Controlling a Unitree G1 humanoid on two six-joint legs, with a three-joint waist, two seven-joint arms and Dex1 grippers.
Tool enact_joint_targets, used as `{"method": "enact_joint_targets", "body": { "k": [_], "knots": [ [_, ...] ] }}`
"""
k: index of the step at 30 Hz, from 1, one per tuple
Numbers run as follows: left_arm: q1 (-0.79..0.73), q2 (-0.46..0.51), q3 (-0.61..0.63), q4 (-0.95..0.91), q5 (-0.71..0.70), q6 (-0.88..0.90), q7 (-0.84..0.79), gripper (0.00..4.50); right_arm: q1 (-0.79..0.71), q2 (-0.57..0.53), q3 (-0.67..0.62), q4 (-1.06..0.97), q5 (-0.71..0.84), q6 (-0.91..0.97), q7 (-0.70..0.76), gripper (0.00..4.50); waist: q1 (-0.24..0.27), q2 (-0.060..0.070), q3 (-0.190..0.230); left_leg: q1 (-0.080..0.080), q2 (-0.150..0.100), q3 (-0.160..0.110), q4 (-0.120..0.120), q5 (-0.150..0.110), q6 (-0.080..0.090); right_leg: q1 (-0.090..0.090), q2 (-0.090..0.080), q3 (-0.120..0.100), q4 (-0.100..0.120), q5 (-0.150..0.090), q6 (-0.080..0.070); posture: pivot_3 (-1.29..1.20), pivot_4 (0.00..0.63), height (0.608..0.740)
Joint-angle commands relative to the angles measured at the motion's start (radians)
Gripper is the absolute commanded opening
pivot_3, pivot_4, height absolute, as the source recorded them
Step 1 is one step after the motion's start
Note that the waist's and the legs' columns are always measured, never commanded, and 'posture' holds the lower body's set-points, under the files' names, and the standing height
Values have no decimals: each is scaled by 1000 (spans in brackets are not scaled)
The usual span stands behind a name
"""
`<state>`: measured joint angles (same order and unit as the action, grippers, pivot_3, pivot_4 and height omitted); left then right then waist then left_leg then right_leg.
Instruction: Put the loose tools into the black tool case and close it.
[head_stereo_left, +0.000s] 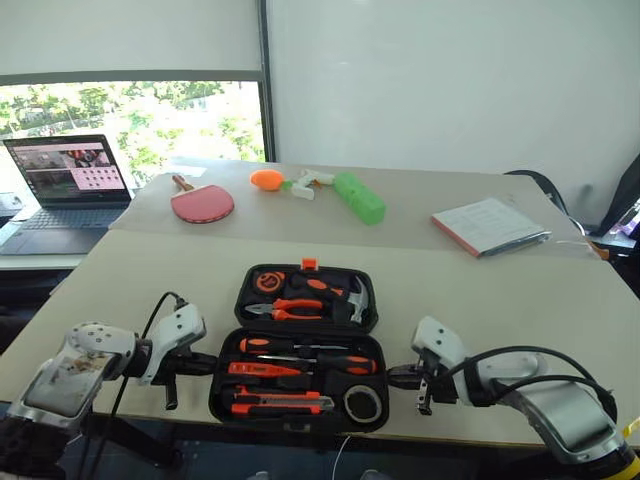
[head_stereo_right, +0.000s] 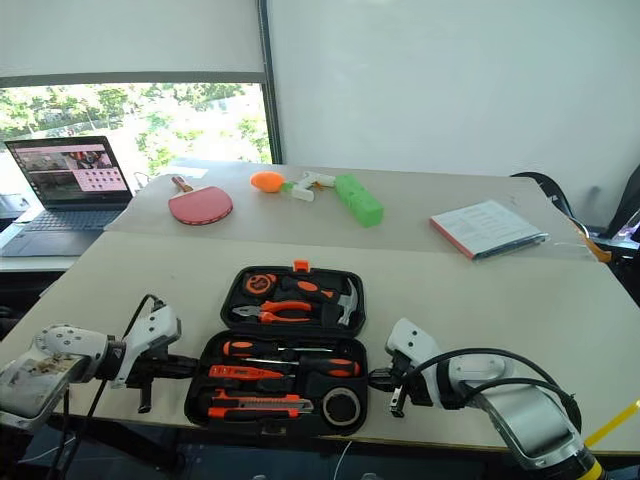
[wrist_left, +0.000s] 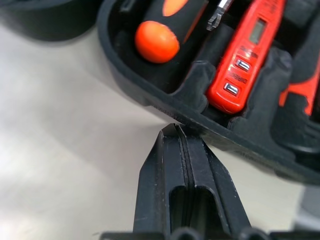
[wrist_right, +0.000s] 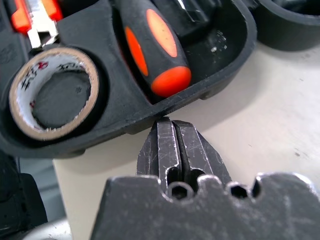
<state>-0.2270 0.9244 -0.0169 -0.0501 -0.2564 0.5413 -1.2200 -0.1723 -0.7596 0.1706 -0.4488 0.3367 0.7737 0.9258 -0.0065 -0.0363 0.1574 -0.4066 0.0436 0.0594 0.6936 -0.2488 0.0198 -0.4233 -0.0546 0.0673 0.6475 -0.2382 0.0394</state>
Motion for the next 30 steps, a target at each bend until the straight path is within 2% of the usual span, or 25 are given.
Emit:
{"method": "enact_joint_targets", "body": {
  "k": [1, 4, 7, 8, 12, 14, 15, 17, 19, 21, 23, 26, 30],
  "knots": [
    [-46, -32, -5, 12, -7, -14, 29, 40, -24, 6, -11, -43, 43, -41, 34, 0, 2, 0, 0, 0, 0, 0, 0, 0, 0, 0, 0, 0, 0, 0, 0, 0, 150, 738],
    [-49, -27, -17, 14, 1, -18, 24, 40, -23, -3, -13, -41, 37, -43, 42, 0, 6, 0, 0, -1, 0, 0, 0, 0, 0, 0, 0, 0, 0, 0, 0, 0, 150, 738],
    [-26, 22, -1, 14, 10, -24, 1, 40, -18, -28, -39, -33, 38, -39, 58, 0, 6, 0, 0, -1, 0, 0, 0, 0, 0, -1, 0, 0, 0, 0, 0, 0, 150, 738],
    [-23, 45, 7, 28, 13, -19, -9, 10, -22, -36, -51, -26, 39, -36, 59, 287, 5, 0, 0, -1, 0, 0, 0, 0, 0, -1, 0, 0, 0, 0, 0, 0, 150, 738],
    [-60, 118, -6, 131, 65, -21, -14, 953, -50, -63, -87, 14, 47, -18, 53, 1403, -2, 0, 0, -1, 1, 0, -1, 0, 0, -2, 0, 0, -1, 0, -1, 0, 150, 738],
    [-174, 98, -12, 210, 64, 74, 30, 1846, -85, -64, -115, 46, 60, 18, 30, 2280, -5, 0, 0, -1, 1, 1, -1, 0, 0, -2, 0, 0, 0, -1, -1, 0, 150, 738],
    [-240, 72, -12, 244, 54, 151, 59, 2050, -104, -57, -128, 60, 70, 39, 17, 2489, -4, -1, 0, 0, 1, 1, -1, 0, 0, -1, 1, 0, 0, -1, -1, 0, 150, 738],
    [-335, 31, -14, 286, 37, 276, 96, 2886, -131, -44, -141, 77, 86, 71, -1, 3323, 4, -2, 1, -1, 1, 0, 0, 0, 0, -1, 1, -1, 0, 0, 0, 0, 150, 738],
    [-440, -24, -12, 316, 1, 459, 130, 3079, -187, -1, -171, 113, 120, 155, -55, 3867, 5, -2, 1, -2, 0, 0, 1, 0, 0, 0, 1, -1, 0, 0, 1, 0, 150, 738],
    [-535, -81, -12, 328, -36, 637, 164, 3079, -267, 69, -215, 179, 147, 274, -145, 3867, 3, -3, 1, -3, 0, 0, 1, 0, 0, 0, 1, 0, -1, 0, 1, 0, 150, 738],
    [-573, -113, -19, 329, -47, 714, 194, 3079, -324, 124, -249, 228, 163, 360, -206, 3867, 0, -3, 1, -7, -1, -1, 1, 0, 0, -4, 1, 0, 0, 1, 1, 0, 150, 738],
    [-598, -153, -41, 344, -39, 752, 255, 3079, -393, 191, -288, 277, 186, 462, -274, 3867, -11, -3, 1, -8, -1, -2, 0, 0, 0, -6, 1, 0, 0, 1, 1, 0, 150, 738],
    [-620, -193, -42, 390, -32, 735, 321, 3079, -427, 227, -288, 298, 191, 518, -314, 3867, -12, -3, 1, -12, -1, -2, -2, 0, 0, -11, 1, 0, 1, 1, 0, 0, 150, 738]
  ]
}}
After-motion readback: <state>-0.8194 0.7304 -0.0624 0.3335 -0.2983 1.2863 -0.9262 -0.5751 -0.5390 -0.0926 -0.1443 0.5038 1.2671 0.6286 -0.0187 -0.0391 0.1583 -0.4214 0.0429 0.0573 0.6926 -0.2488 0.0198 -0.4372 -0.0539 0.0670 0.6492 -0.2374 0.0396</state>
